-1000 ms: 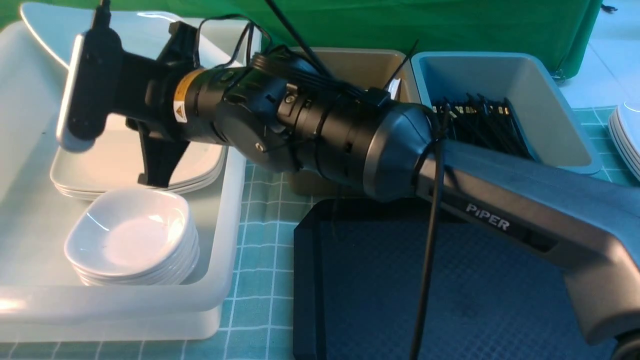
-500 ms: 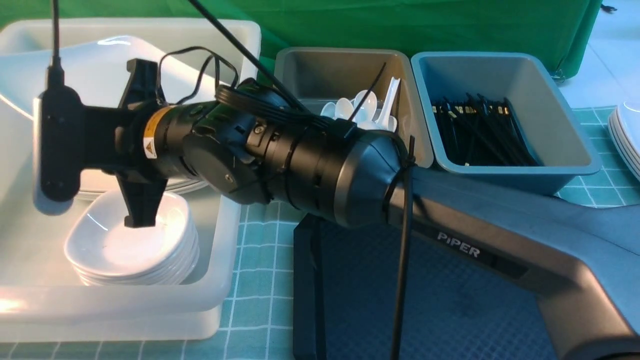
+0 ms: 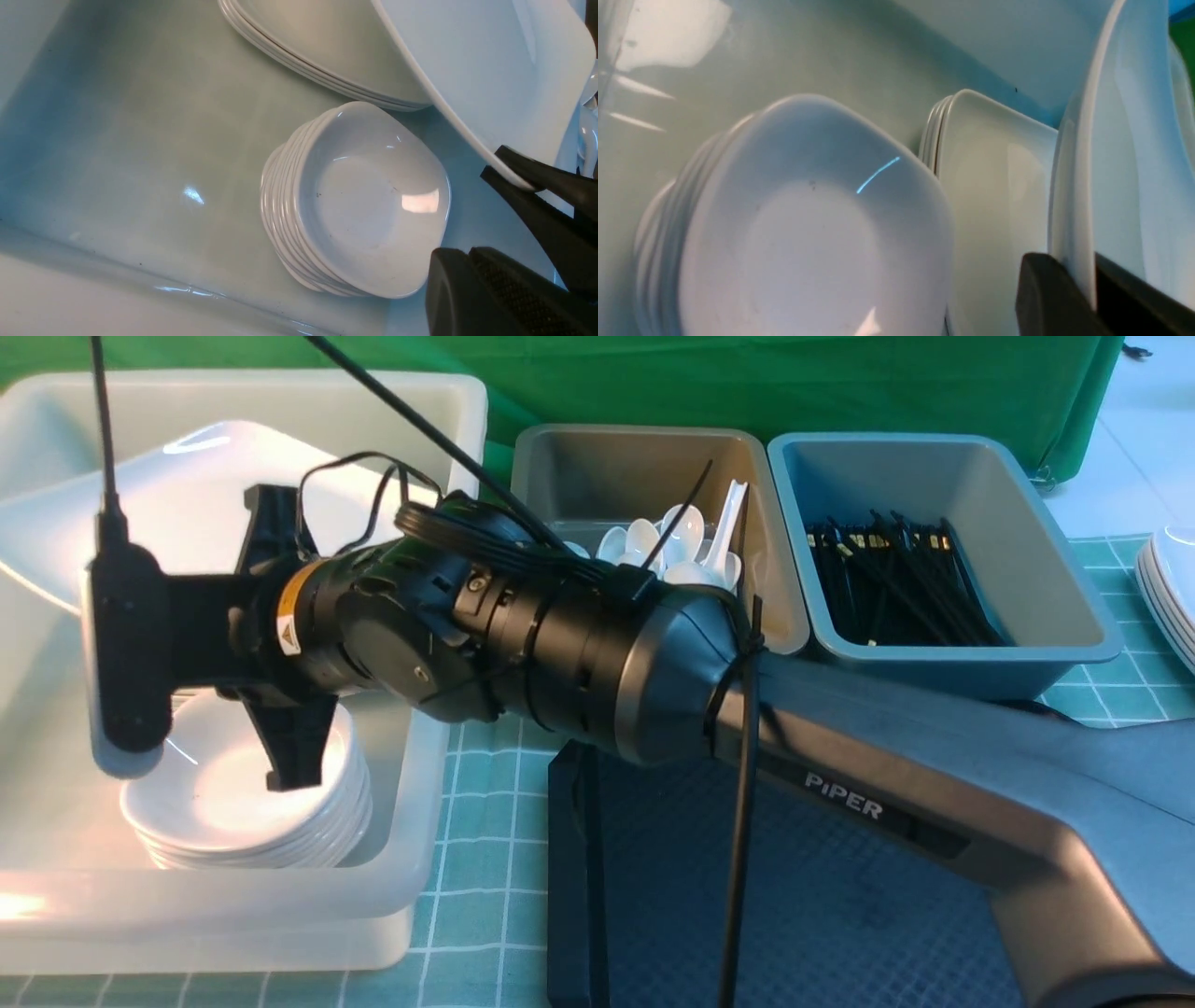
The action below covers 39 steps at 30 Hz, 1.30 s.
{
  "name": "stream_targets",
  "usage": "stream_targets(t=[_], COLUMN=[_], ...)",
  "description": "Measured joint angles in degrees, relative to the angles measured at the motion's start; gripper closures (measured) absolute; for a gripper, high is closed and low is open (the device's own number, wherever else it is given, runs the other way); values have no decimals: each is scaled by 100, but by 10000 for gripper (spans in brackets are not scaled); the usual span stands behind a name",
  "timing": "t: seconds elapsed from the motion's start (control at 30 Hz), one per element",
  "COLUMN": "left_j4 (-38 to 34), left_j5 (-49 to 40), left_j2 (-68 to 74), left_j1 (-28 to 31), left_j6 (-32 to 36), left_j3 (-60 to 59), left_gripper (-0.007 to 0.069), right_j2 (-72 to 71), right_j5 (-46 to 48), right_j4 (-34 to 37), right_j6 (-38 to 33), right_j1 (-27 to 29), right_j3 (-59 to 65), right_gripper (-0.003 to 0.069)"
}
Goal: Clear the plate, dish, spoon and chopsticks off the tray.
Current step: Use the right arm to put the plate into the large storage box on the left
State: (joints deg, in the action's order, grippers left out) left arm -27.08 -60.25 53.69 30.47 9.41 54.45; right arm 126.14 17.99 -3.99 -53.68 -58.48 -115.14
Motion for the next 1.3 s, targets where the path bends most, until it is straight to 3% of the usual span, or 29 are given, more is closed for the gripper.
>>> stream_targets(t=[0.77,0.87,1.3], left_j4=[-355,-359,-359], left_j5=[-85,-81,-81], left_j2=[0,0,0], left_j1=[0,0,0], left_j6=[344,354,368], left_j3=[0,0,0], left_gripper=[615,615,615], right_j2=[179,218,254], right_j5=[385,488,325], right_j4=[23,288,399], right_j6=[-308,-308,-406], right_j1=[-88,-124,-68], right_j3=[-7,-7,4], right_gripper=[554,597,602])
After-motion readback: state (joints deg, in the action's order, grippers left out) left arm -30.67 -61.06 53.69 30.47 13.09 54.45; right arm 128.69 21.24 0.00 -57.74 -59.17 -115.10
